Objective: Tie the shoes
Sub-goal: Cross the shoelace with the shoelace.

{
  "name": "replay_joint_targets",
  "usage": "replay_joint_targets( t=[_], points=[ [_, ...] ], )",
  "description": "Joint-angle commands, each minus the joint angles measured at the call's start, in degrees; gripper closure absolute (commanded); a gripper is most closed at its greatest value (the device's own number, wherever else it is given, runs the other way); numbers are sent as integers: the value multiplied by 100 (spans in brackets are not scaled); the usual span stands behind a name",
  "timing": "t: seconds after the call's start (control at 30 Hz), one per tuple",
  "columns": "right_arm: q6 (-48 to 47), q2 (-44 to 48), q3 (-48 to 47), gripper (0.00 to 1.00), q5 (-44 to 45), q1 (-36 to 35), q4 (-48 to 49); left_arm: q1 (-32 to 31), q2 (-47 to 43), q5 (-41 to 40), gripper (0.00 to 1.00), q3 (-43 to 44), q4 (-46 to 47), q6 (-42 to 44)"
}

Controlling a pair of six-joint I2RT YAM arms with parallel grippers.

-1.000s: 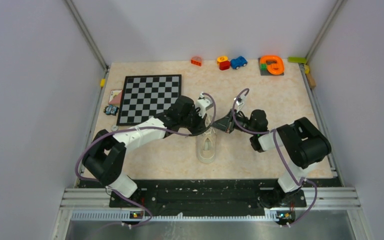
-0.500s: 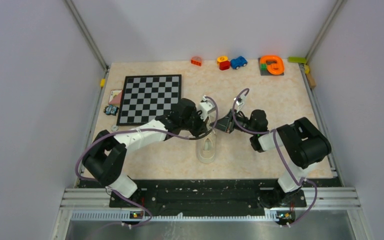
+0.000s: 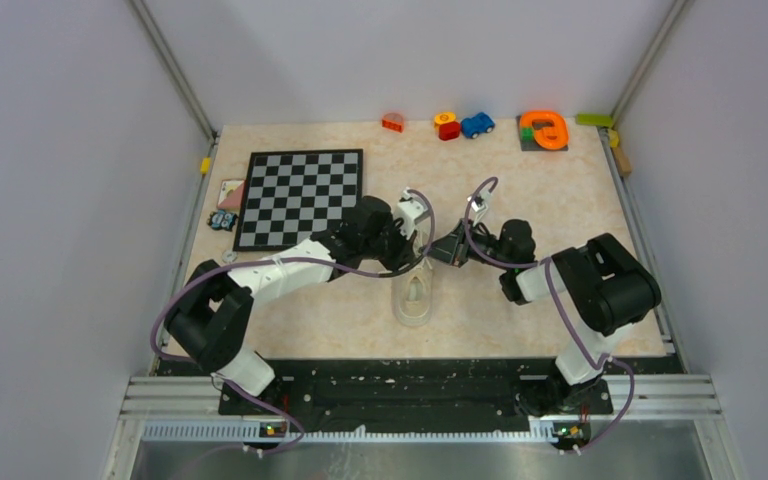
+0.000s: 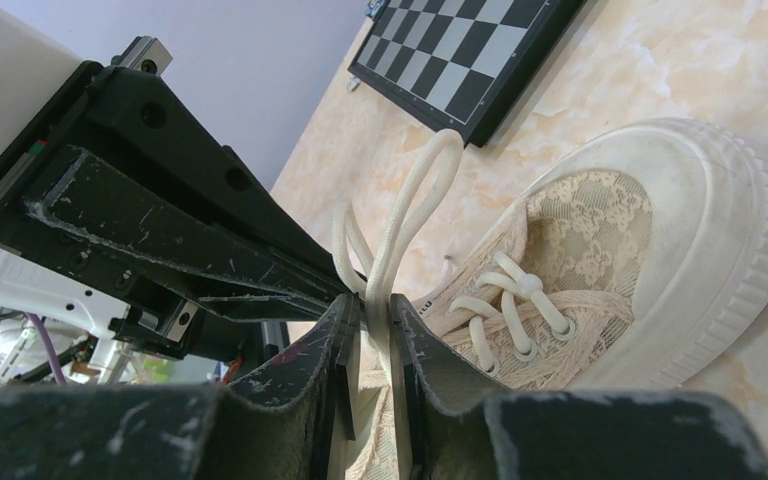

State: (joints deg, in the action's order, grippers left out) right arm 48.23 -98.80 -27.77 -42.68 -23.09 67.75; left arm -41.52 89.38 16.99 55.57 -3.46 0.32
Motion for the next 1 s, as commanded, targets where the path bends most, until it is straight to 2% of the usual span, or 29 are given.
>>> replay_joint_targets(
  t=[0.0, 0.27, 0.97],
  points=[
    [13, -18, -18, 81, -95, 48, 379, -25, -202, -155, 100, -26, 171, -383],
    [38, -22, -16, 77, -118, 46, 413, -16, -267, -125, 100, -113, 302, -616],
    [182, -145, -96, 73, -109, 50, 446, -32, -453, 376, 99, -459, 947, 505]
  ],
)
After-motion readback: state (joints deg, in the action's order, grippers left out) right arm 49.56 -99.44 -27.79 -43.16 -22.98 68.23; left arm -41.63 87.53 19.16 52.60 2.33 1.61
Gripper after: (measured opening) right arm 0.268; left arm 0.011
